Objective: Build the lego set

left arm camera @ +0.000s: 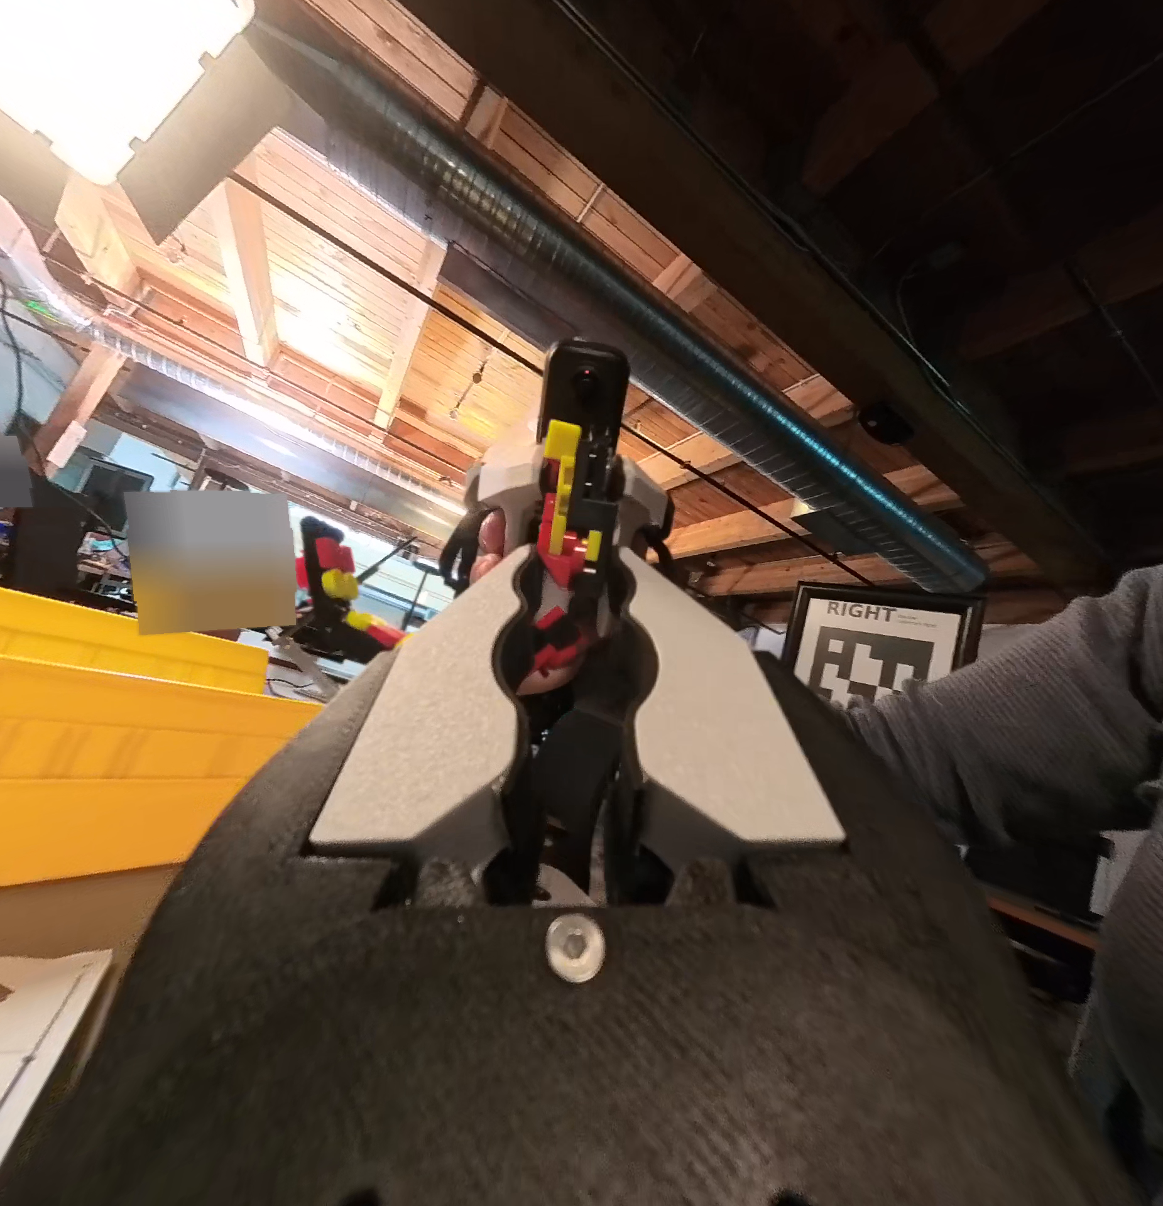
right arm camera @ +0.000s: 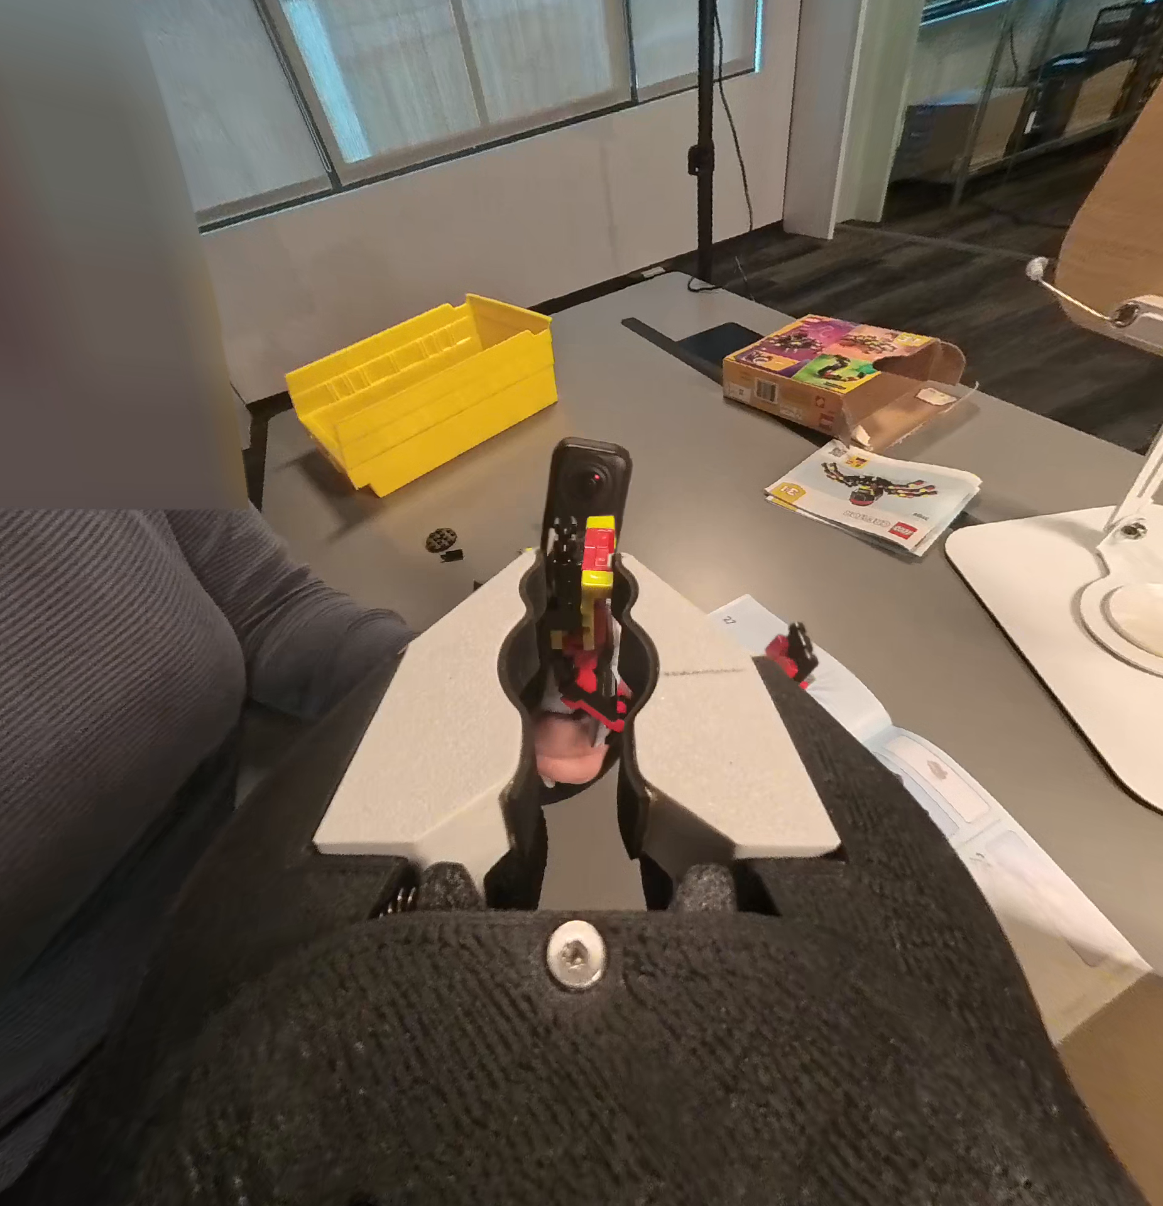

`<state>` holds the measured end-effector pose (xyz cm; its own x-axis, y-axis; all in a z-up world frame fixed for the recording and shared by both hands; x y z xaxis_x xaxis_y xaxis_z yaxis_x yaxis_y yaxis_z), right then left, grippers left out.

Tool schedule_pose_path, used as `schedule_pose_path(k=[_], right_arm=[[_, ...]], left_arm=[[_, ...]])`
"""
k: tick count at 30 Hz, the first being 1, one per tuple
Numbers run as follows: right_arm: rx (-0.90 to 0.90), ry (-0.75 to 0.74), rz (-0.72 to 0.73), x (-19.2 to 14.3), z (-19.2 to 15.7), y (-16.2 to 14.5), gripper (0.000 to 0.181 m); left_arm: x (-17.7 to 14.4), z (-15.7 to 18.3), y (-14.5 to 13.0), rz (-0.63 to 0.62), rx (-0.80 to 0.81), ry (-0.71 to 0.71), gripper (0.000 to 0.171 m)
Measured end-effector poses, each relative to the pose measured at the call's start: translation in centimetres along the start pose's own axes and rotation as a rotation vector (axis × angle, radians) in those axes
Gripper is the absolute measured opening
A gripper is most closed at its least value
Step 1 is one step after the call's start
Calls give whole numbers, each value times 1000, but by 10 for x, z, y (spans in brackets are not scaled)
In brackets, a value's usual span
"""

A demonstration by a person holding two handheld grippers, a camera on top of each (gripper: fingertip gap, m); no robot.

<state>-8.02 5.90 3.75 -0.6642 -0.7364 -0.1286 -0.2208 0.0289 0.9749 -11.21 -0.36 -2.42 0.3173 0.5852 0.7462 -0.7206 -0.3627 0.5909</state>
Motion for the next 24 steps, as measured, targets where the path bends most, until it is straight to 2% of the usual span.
schedule_pose_path(k=[11,22,23,24], right_arm=[[-85,-55,47,-7,-7,-6,15],[-84,-31,78,-17,-16,-10,16],[-103,-44,93,-18,-17,-11,21],[-121,-69,115,-21,-18,-10,39]], left_arm=[[3,3,-6,-37,-24,-36,19],[7,7,-13,-106,47,-53,18],[7,8,-14,-112,60,-55,18],[8,8,-15,-120,71,-51,18]])
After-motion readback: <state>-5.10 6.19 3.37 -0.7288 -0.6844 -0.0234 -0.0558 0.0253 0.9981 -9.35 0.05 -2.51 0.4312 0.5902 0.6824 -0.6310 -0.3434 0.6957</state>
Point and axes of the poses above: each gripper's, where its closed fingertips meet, x out along the fingers, y out of its top, z = x × y across the jaws, the point moved 6 cm from there along -x, back along the fingers, and after that the axes turned 6 degrees about z, right-handed, at the moved point
